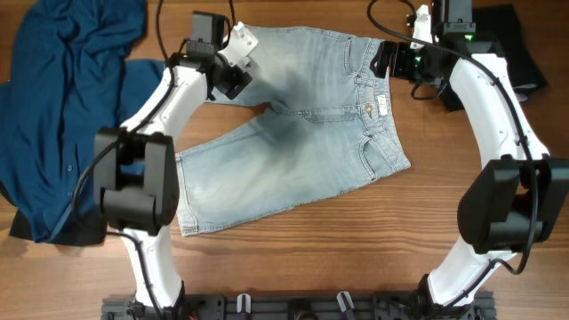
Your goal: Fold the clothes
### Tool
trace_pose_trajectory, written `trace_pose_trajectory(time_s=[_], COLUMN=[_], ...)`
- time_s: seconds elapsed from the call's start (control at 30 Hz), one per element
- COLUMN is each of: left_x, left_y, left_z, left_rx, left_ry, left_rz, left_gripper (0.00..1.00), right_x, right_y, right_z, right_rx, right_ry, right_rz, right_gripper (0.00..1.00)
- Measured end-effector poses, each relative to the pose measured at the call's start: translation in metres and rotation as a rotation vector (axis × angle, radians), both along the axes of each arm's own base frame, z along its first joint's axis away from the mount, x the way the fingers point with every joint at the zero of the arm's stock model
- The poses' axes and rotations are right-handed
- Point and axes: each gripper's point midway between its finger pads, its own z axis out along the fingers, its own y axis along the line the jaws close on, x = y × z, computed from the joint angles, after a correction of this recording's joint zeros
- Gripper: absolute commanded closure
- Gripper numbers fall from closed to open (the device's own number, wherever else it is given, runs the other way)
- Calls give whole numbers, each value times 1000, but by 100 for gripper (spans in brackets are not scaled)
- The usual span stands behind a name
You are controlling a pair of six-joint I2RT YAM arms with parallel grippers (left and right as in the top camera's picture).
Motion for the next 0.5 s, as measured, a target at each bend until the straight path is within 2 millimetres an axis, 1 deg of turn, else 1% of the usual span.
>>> trace_pose_trajectory(time_s=[0.1, 0.27, 0.4, 0.5], left_x=[4, 11, 10, 15], left_y=[2, 4, 7, 12], left_z=[-9, -16, -33, -43], left_rx=[27, 49, 69, 93], left_ry=[-5, -24, 1, -8], left_rz=[-7, -8, -3, 15], left_gripper=[0, 0, 0, 1], right_x=[-1, -2, -2, -2], right_y=[0, 0, 0, 0], right_z=[-1, -1, -1, -1], right_rx=[0, 0, 0, 0], right_ry=[6, 8, 7, 7], right_rz=[0, 0, 0, 0], right_gripper=[1, 1, 1, 1])
